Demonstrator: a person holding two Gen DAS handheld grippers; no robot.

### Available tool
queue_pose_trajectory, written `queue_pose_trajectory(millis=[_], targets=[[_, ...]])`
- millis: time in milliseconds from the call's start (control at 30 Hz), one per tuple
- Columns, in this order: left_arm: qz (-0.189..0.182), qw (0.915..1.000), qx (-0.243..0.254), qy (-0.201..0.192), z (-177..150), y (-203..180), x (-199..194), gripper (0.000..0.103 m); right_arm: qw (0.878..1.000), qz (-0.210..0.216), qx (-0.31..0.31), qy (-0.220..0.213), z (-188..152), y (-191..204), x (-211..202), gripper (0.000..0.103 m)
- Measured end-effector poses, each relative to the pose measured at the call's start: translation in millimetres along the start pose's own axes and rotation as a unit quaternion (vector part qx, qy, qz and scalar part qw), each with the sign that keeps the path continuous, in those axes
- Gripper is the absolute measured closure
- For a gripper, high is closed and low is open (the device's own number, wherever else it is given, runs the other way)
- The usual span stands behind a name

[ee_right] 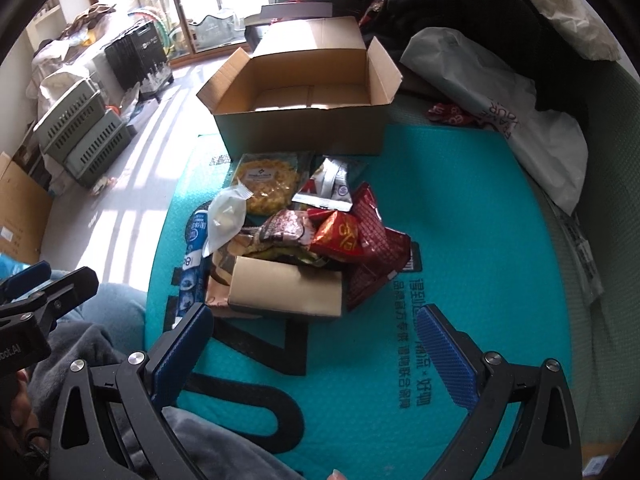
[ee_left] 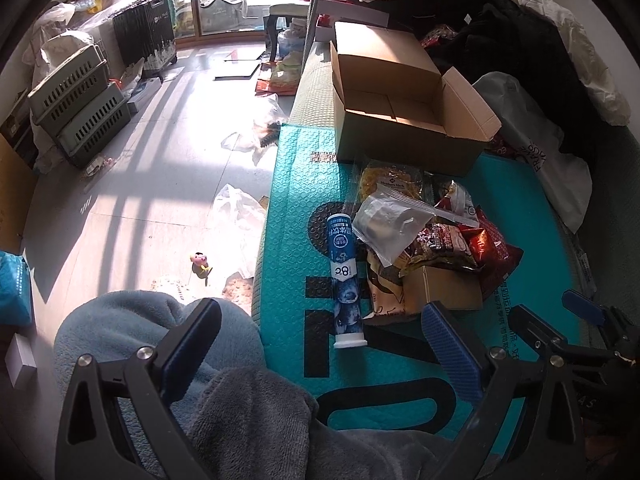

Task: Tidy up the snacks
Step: 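Grasp the blue drink tube with the left tool while the right tool grasps the small brown box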

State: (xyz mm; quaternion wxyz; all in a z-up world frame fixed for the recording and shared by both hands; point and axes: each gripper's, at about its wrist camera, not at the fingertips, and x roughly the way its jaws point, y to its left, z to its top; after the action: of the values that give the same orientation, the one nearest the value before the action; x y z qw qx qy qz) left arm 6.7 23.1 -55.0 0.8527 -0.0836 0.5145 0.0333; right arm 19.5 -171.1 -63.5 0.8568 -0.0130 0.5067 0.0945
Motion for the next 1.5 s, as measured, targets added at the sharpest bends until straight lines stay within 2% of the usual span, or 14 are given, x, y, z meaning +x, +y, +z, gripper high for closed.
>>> queue_pose_trajectory(millis=[67,167,233,433,600,667,767,800,933,1100,1133,1233,1367,1500], targets=[[-0.002,1.0,0.002,0.008,0,-1,6,0.005,1.0,0.003,0.001,0.008,-2,-2,6,0.0],[-0.004,0.9998,-0.004,0.02,3,0,15,0.016,1.0,0.007,0.001,0.018,-3,-6,13,0.0],[-0.014,0.9995,-0.008,0.028,4,-1,23,0.029,1.0,0.011,0.001,0.025,-3,-8,18,0.0],[-0.027,0.9976,-0.02,0.06,7,-2,47,0.031,0.999,0.024,0.0,0.042,1,-10,32,0.0],[-0.025,0.9952,-0.039,0.086,15,-5,70,0.031,0.998,0.03,0.007,0.057,4,-15,43,0.0],[-0.026,0.9949,-0.041,0.088,18,-8,77,0.036,0.997,0.038,0.021,0.065,5,-18,46,0.0],[-0.016,0.994,-0.033,0.103,21,-12,92,0.051,0.995,0.051,0.035,0.078,5,-23,50,0.001],[-0.014,0.9929,-0.037,0.112,21,-12,97,0.054,0.995,0.051,0.035,0.082,5,-24,51,0.005],[0.002,0.988,-0.062,0.142,16,-3,117,0.054,0.992,0.073,0.04,0.099,5,-26,56,0.007],[-0.031,0.986,-0.073,0.147,16,0,129,0.054,0.986,0.102,0.073,0.113,6,-30,64,0.007],[-0.032,0.9866,-0.071,0.144,16,0,131,0.056,0.985,0.107,0.078,0.115,6,-30,66,0.007],[-0.017,0.9852,-0.054,0.162,13,-6,142,0.075,0.979,0.132,0.1,0.123,8,-31,72,0.007],[-0.01,0.9867,-0.041,0.157,10,-12,143,0.075,0.966,0.184,0.125,0.132,11,-24,78,0.007],[-0.02,0.9864,-0.046,0.156,9,-11,142,0.075,0.966,0.183,0.127,0.129,16,-13,82,0.007]])
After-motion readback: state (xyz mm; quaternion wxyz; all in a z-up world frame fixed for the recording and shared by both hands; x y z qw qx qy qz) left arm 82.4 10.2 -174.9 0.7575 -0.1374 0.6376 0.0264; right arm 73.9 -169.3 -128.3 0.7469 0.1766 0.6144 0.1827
